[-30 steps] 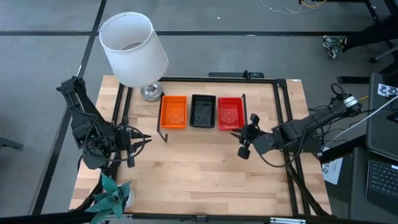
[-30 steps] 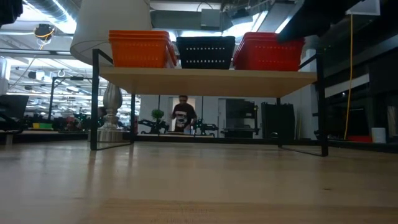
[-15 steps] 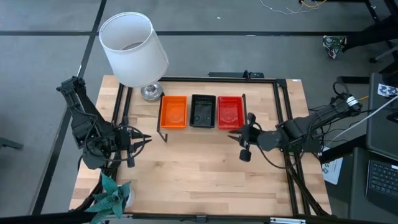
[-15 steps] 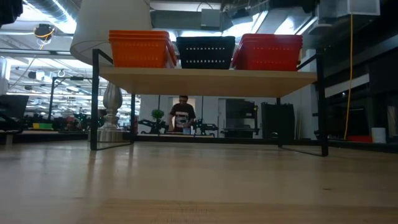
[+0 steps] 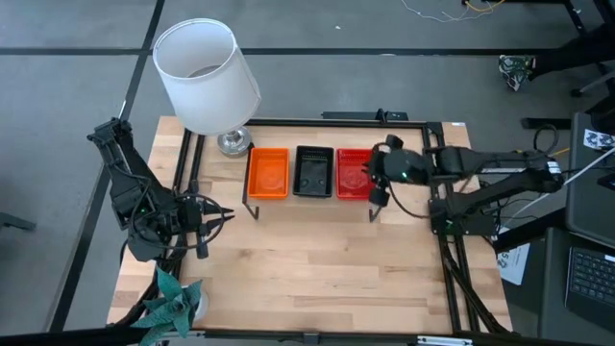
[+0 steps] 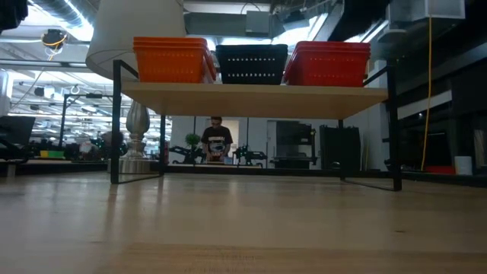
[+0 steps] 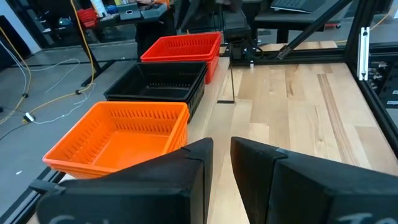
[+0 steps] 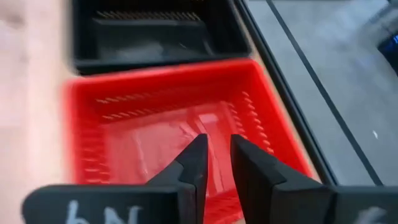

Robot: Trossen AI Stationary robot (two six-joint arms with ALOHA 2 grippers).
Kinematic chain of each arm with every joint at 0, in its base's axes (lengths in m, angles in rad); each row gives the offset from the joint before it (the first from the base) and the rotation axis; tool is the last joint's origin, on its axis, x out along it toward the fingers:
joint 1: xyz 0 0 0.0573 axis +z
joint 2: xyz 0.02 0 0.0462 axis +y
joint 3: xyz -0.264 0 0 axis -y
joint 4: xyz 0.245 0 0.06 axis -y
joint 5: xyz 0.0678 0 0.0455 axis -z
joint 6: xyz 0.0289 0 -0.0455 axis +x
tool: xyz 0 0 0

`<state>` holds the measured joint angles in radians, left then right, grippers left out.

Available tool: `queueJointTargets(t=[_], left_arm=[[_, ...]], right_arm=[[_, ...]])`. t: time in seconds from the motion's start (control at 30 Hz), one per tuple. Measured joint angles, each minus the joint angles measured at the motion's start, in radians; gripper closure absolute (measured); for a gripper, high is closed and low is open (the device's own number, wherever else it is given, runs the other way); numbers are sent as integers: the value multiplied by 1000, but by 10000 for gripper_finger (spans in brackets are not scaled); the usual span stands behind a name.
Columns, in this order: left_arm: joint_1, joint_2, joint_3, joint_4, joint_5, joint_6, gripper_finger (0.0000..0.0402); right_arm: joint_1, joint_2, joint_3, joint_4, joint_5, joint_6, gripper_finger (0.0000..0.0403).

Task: Stack baskets on shelf by color
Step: Adjust the red bin on the shelf

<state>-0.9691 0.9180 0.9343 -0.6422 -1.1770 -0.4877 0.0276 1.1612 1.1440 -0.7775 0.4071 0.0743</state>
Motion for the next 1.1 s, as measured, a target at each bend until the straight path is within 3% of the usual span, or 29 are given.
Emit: queueJointTargets(t=[0.4,1.1], left_arm=[[0,0,0,-13,0,1,351],[0,1,0,-12,8,-6,351]], right_arm=[[-123,20,-2,-38,-65,-28,331],[-130,54,-2,-102,-59,32,331]])
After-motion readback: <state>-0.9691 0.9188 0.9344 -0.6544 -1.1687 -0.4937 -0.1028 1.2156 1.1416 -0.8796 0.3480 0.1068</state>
